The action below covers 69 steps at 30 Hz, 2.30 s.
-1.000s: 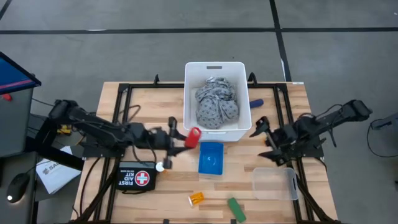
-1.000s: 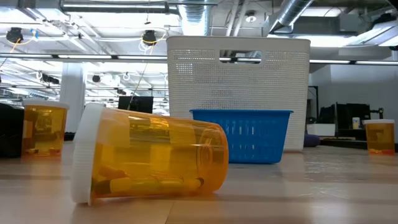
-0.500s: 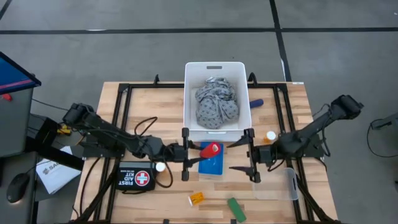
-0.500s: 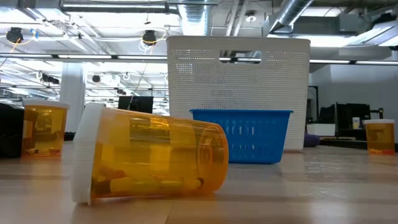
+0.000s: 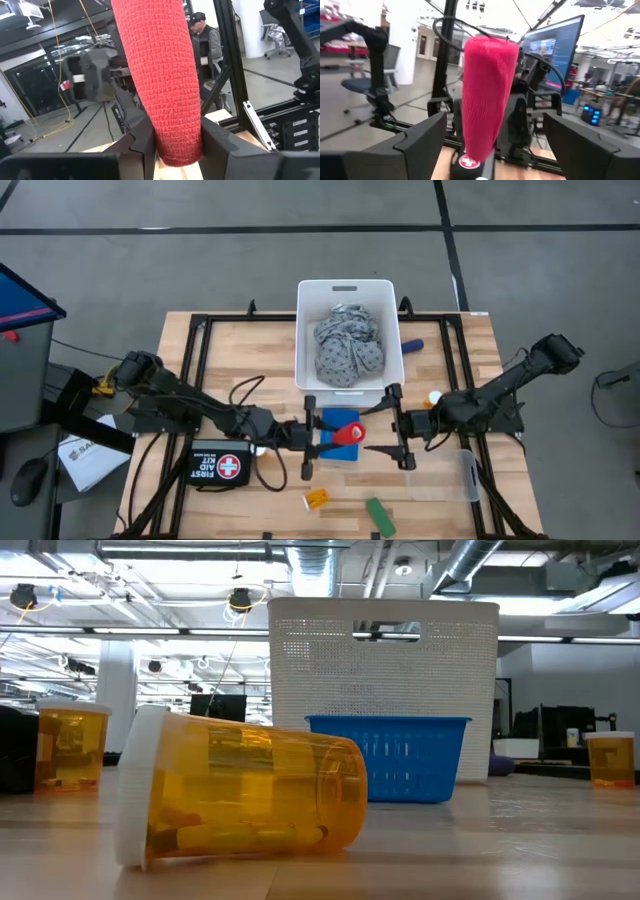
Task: Pick & place medical supplies in basket/bin
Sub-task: Put the red bandage into the transparent bin
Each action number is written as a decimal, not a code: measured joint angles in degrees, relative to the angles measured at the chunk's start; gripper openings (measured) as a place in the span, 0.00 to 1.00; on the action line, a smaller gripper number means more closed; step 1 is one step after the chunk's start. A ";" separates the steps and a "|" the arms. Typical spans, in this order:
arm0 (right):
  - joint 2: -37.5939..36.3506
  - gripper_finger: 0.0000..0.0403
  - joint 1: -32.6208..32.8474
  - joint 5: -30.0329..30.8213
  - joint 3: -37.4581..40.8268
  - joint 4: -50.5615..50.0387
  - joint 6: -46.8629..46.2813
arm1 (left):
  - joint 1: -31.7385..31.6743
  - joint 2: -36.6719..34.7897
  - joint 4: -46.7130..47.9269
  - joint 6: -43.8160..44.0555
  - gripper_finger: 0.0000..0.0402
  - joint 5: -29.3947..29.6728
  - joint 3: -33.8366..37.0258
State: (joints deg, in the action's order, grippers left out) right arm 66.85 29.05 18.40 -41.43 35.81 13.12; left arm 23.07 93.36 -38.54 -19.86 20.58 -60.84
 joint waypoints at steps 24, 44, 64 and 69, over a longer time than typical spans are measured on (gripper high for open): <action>0.00 0.79 -0.34 -3.57 0.00 -1.30 -4.34 | -2.86 5.79 -1.68 2.27 0.25 -4.13 -4.20; 0.00 0.28 -0.34 -6.34 0.00 -2.10 -3.13 | -2.80 5.79 -1.46 2.60 0.25 -4.46 -4.20; -1.95 0.26 4.60 -5.11 0.00 -4.18 -1.82 | 2.69 -5.52 28.11 -3.40 0.59 6.57 -4.02; -4.39 0.26 8.22 -3.61 -1.35 -13.10 -5.67 | 7.96 -10.92 37.88 0.52 0.64 6.16 -4.00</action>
State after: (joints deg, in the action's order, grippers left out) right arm 62.46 37.27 14.79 -42.78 22.71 7.45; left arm 31.03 82.44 -0.67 -19.34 26.74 -64.84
